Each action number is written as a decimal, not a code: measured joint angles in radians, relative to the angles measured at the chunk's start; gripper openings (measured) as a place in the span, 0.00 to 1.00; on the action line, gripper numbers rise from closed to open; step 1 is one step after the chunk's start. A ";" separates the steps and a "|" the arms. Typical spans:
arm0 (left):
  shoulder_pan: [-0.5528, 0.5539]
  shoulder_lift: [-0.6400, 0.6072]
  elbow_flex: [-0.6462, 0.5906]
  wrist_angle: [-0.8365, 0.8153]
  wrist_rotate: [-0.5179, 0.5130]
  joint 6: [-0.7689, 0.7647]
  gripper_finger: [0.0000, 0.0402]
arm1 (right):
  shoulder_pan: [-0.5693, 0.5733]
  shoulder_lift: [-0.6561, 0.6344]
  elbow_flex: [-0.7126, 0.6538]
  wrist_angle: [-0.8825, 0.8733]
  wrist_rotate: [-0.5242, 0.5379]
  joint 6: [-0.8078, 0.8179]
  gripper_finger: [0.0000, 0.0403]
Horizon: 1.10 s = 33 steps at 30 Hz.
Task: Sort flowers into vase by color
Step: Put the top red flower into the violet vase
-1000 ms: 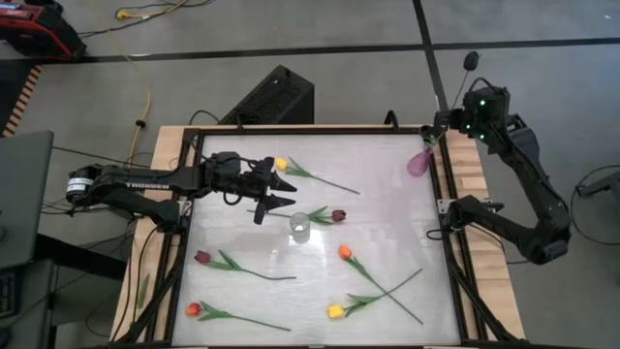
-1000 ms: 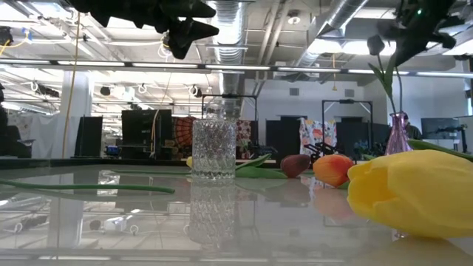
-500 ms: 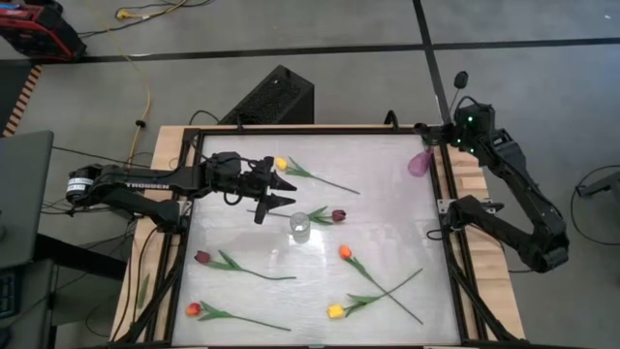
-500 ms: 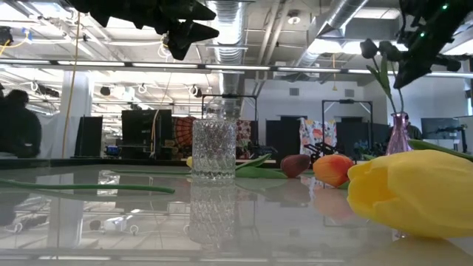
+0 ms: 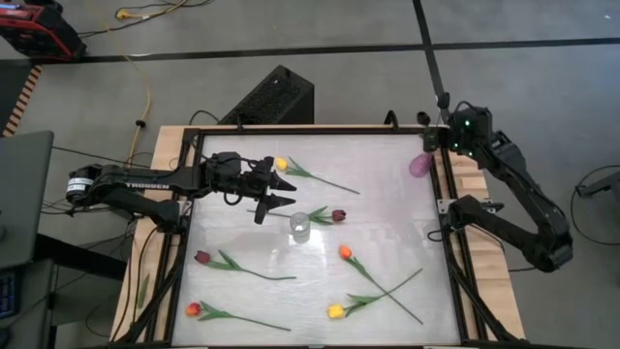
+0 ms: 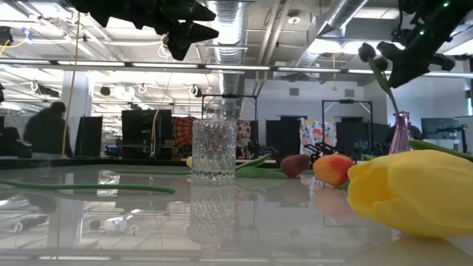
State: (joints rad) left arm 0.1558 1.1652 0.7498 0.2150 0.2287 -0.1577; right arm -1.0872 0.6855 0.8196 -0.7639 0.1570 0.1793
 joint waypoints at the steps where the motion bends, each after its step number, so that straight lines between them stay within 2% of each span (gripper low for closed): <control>1: 0.000 0.000 0.000 0.000 0.000 0.000 0.42 | 0.002 -0.007 0.000 -0.009 0.000 -0.006 0.25; 13: 0.000 0.000 0.000 -0.001 -0.005 0.019 0.42 | 0.003 -0.126 0.007 -0.092 -0.021 -0.057 0.28; 20: 0.000 0.000 0.000 0.000 -0.006 0.018 0.42 | 0.004 -0.116 0.089 -0.290 -0.101 -0.076 0.29; 25: 0.000 0.000 0.000 0.000 -0.007 0.018 0.42 | 0.030 -0.118 0.103 -0.393 -0.202 -0.075 0.36; 33: 0.000 0.000 0.000 -0.011 -0.008 0.017 0.42 | 0.116 -0.117 0.103 -0.467 -0.455 -0.006 0.47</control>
State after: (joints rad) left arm 0.1558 1.1652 0.7498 0.2036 0.2211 -0.1410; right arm -0.9715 0.5682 0.9222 -1.2308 -0.2980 0.1729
